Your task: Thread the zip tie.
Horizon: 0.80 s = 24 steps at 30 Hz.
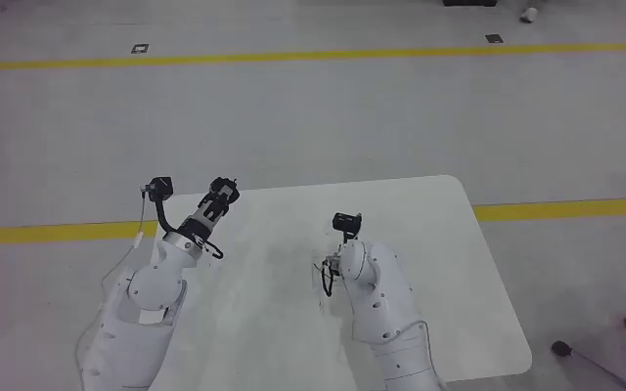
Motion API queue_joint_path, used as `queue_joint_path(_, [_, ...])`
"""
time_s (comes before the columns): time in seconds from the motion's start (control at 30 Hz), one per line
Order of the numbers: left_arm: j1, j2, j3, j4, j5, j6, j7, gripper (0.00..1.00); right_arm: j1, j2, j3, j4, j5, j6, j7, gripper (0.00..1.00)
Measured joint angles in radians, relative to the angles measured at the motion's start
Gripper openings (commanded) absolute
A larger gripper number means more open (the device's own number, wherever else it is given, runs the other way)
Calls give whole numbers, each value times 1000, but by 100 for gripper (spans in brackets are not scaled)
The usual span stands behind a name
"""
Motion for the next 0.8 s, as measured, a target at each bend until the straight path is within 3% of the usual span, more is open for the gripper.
queue_joint_path(0.27, [0, 0, 0, 0, 0, 0, 0, 0, -52, 15, 27, -104, 72, 0, -26, 0])
queue_joint_path(0.5, [0, 0, 0, 0, 0, 0, 0, 0, -91, 26, 40, -193, 258, -2, -103, 0])
queue_joint_path(0.6, [0, 0, 0, 0, 0, 0, 0, 0, -113, 31, 59, -233, 368, -31, -148, 0])
queue_joint_path(0.73, [0, 0, 0, 0, 0, 0, 0, 0, -129, 36, 104, -263, 552, -113, -182, 0])
queue_joint_path(0.8, [0, 0, 0, 0, 0, 0, 0, 0, -129, 36, 105, -263, 560, -114, -182, 0])
